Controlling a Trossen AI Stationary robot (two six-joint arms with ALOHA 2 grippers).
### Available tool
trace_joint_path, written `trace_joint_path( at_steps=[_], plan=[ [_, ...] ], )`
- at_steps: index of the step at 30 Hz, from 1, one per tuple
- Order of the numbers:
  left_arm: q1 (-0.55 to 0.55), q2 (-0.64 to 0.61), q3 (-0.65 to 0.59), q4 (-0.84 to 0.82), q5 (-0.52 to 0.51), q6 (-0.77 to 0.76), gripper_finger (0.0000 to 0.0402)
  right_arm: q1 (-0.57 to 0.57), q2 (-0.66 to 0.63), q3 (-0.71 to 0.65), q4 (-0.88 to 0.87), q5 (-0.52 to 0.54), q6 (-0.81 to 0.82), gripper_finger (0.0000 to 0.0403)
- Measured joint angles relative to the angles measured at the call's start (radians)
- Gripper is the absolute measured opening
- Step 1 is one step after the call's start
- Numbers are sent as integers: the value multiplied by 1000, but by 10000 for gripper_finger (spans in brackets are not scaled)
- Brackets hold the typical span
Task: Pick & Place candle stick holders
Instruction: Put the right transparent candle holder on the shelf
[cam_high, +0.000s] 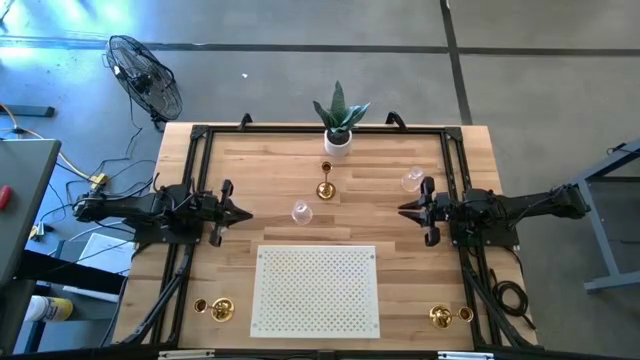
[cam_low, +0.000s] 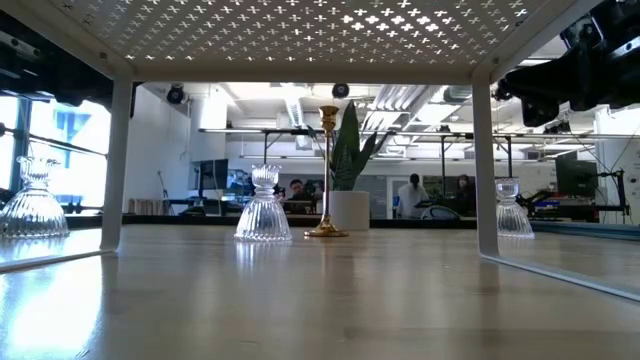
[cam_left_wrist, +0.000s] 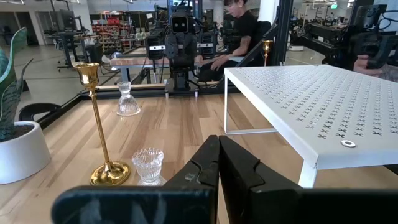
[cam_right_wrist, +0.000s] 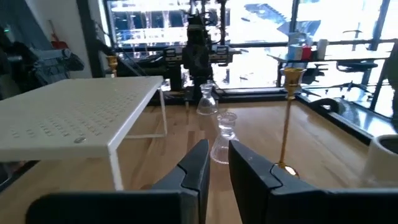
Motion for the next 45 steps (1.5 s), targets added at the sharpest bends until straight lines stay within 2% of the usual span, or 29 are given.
trace_joint_path(
  at_steps=[3, 6, 12, 19, 22, 25, 33, 37, 40, 45],
  plan=[
    [0, 0, 0, 0, 0, 0, 1, 0, 0, 0, 9, 61, 14, 61],
    [0, 0, 0, 0, 0, 0, 1, 0, 0, 0, 13, 78, 62, 80],
    [0, 0, 0, 0, 0, 0, 1, 0, 0, 2, 14, 101, 113, 156],
    [0, 0, 0, 0, 0, 0, 1, 0, 0, 35, 14, 272, 21, 262],
    [0, 0, 0, 0, 0, 0, 1, 0, 0, 68, 13, 254, -57, 288],
    [0, 0, 0, 0, 0, 0, 1, 0, 10, 122, 0, 228, -94, 297],
    [0, 0, 0, 0, 0, 0, 1, 0, 163, 394, -199, 258, -178, 299],
    [0, 0, 0, 0, 0, 0, 1, 0, 294, 605, -415, 328, -168, 299],
    [0, 0, 0, 0, 0, 0, 1, 0, 399, 782, -621, 407, -87, 299],
    [0, 0, 0, 0, 0, 0, 1, -1, 567, 1089, -978, 511, 149, 299]
  ],
)
